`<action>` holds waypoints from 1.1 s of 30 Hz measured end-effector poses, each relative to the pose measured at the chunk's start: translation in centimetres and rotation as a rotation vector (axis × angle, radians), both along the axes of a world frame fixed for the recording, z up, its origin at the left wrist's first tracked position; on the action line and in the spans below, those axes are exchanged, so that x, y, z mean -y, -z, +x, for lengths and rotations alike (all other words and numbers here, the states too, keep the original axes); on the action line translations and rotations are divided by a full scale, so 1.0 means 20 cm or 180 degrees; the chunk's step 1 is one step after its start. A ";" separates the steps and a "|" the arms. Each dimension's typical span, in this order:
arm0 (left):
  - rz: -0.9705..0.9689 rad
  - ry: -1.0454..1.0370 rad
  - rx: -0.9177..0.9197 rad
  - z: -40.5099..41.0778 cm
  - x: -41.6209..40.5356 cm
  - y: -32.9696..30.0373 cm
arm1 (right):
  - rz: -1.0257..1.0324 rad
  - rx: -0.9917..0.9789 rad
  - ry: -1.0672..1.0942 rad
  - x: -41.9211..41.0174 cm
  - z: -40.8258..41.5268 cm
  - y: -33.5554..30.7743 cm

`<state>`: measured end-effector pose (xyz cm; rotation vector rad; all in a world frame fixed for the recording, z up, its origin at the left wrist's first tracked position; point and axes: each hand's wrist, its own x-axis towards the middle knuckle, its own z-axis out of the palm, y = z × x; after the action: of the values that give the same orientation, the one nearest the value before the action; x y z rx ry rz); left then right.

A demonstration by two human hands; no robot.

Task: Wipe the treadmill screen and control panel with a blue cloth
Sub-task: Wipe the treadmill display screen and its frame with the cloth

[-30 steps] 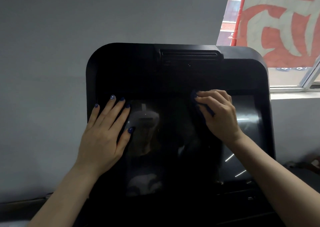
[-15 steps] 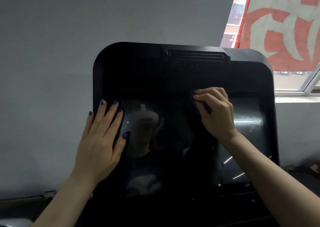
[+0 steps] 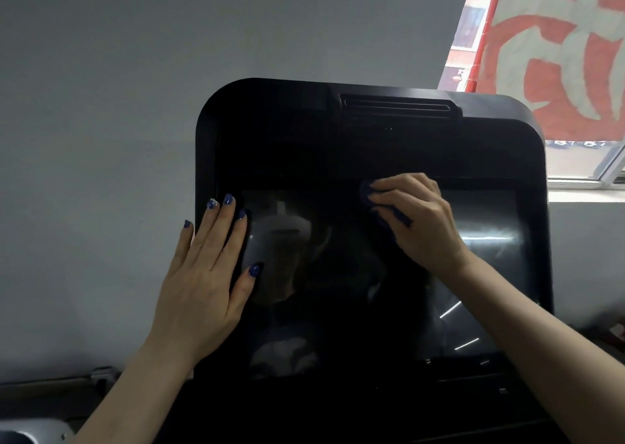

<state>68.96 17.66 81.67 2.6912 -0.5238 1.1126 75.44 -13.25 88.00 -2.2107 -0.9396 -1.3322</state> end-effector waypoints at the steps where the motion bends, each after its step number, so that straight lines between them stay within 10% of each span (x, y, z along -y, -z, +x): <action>1: 0.0000 -0.0008 -0.0016 0.00 0.00 0.00 | 0.0047 0.0036 0.0071 -0.01 0.01 0.00; 33: -0.0030 0.0049 -0.0025 -0.03 -0.04 0.10 | -0.0111 -0.0041 -0.0165 -0.37 0.02 0.00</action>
<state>68.27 18.48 79.72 2.6778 -0.5358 1.0973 75.79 -5.90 88.05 -2.2025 -1.0157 -1.2862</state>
